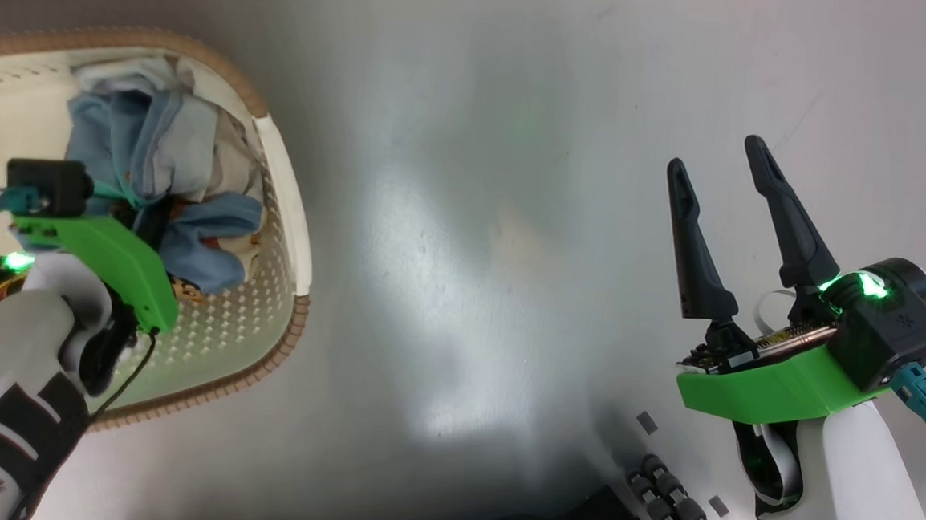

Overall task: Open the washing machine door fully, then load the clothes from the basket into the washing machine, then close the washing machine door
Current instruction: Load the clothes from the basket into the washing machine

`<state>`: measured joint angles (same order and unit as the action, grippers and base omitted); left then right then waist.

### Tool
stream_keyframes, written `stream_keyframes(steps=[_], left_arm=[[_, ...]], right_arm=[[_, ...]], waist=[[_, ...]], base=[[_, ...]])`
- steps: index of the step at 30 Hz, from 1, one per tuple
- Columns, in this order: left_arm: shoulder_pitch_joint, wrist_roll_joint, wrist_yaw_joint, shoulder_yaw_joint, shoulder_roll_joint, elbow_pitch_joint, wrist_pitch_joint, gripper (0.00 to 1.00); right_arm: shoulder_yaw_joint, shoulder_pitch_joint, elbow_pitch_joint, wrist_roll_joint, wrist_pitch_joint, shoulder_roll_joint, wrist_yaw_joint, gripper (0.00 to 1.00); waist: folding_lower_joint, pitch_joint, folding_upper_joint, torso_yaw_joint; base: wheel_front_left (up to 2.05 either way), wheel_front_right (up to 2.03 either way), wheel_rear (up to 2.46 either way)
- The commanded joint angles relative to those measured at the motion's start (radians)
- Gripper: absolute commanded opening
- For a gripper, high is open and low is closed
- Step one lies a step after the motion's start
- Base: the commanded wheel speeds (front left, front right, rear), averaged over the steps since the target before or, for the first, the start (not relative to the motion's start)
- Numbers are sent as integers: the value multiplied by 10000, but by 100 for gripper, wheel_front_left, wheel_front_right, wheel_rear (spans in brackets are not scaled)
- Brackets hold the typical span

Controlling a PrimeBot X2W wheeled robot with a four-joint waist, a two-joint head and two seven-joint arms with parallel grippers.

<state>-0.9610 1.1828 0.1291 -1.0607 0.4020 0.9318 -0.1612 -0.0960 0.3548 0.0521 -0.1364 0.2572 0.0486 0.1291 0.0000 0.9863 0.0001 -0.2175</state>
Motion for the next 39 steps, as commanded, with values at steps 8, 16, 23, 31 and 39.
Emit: stream_keyframes(steps=[8,16,23,31,39], left_arm=[[1321,131,15,144,481,-341,-913,0],[2512,-886,-80,1839,220,-930,-1002,0],[4468,-2432,-496,3925,-220,-2089,-1004,0],[6732,-3924,-876,5732,-767,-3437,-1005,0],[8421,-5139,-1176,6857,-1313,-4632,-1005,0]], right_arm=[[-31,-377,-175,-107,46,16,16,100],[289,-928,-642,126,46,16,16,100],[453,-1708,-1086,237,46,16,16,100],[492,-2615,-1468,267,46,16,16,100],[471,-3288,-1749,351,46,16,16,100]], waist=[[0,-1487,-1,549],[0,-3342,-1,1158],[0,-5234,-1,1566],[0,-7207,-1,1764],[0,-8623,-1,1854]], base=[[0,0,0],[0,0,0],[0,0,0],[0,0,0],[0,0,0]])
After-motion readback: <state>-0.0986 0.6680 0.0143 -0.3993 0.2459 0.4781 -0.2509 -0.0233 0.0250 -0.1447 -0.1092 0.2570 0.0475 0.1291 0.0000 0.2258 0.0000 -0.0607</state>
